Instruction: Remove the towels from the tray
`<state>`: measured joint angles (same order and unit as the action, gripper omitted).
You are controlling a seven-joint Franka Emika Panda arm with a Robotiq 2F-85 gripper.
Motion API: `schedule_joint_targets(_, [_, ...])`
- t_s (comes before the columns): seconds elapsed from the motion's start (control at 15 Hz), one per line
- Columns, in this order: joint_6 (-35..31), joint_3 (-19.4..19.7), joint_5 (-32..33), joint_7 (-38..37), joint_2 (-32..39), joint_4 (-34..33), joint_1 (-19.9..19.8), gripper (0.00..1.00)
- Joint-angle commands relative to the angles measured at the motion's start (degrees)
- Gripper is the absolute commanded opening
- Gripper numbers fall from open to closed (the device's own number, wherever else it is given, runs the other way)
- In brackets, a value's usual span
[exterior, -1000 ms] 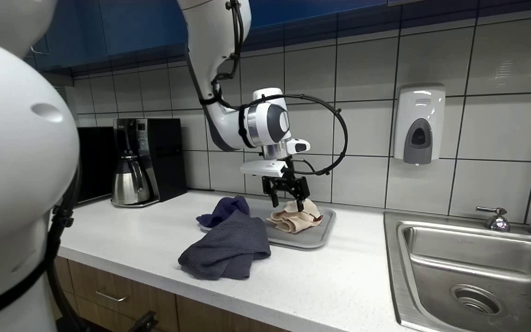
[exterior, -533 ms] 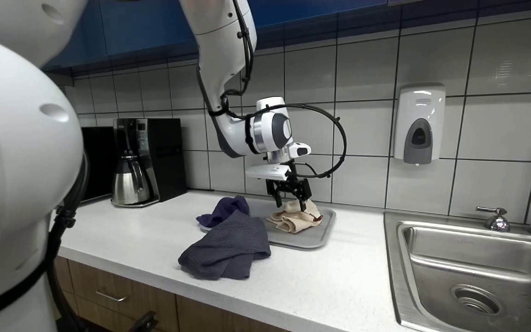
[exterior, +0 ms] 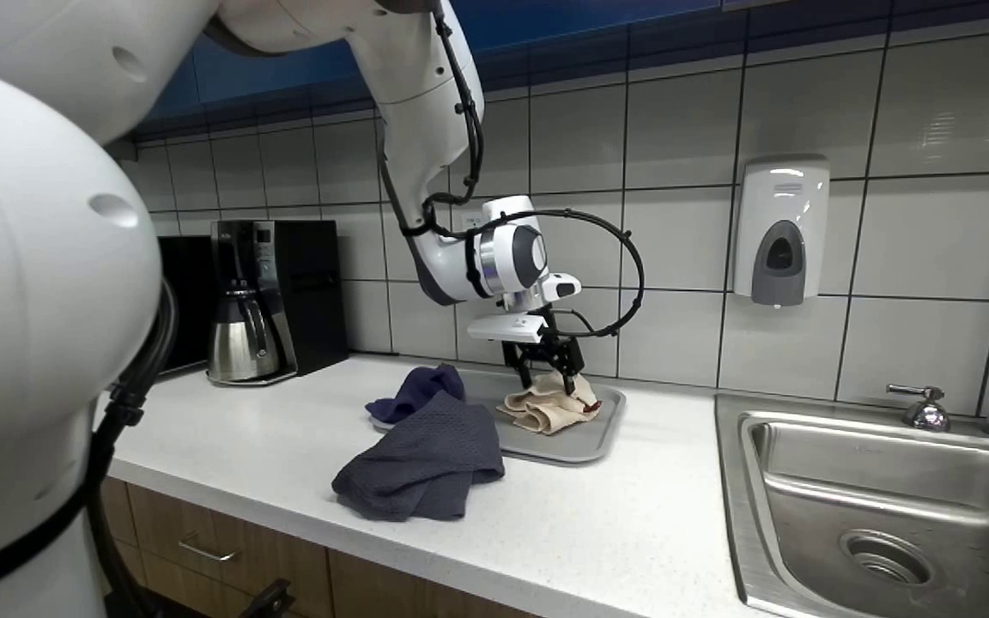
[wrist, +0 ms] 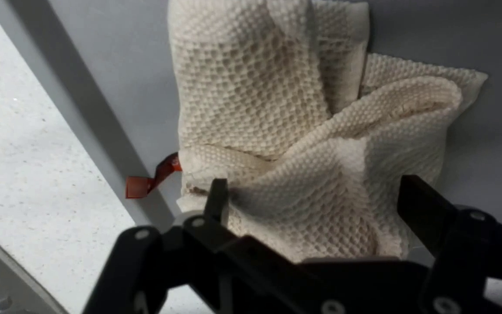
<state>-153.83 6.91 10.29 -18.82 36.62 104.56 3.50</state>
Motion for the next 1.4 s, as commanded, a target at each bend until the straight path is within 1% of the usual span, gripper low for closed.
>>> schedule_joint_targets(0.0, [3.15, 1.43, -1.4, 0.41, 3.65, -5.59, 1.3, 1.0])
schedule_joint_targets(0.27, [4.6, 1.67, -1.62, 0.28, 6.13, -8.91, 1.5, 1.0])
schedule_joint_targets(0.53, [5.43, 1.63, -1.72, 0.37, 7.71, -10.73, 1.34, 1.0])
schedule_joint_targets(0.6, [5.48, 1.27, -1.99, 0.86, 7.83, -10.79, 0.93, 0.75])
schedule_joint_targets(0.67, [5.68, 1.01, -2.29, 1.06, 7.96, -10.9, 0.66, 0.74])
schedule_joint_targets(0.87, [6.49, 0.25, -4.29, 1.78, 7.44, -10.63, -0.3, 0.49])
schedule_joint_targets(1.07, [7.15, 0.23, -5.79, 1.76, 7.42, -11.09, -0.42, 0.27])
schedule_joint_targets(1.2, [7.36, 0.31, -6.26, 1.66, 7.48, -11.35, -0.47, 0.11])
schedule_joint_targets(1.27, [7.49, 0.31, -6.34, 1.64, 7.49, -11.44, -0.5, 0.04])
schedule_joint_targets(1.33, [7.53, 0.34, -6.45, 1.59, 7.52, -11.53, -0.52, 0.01])
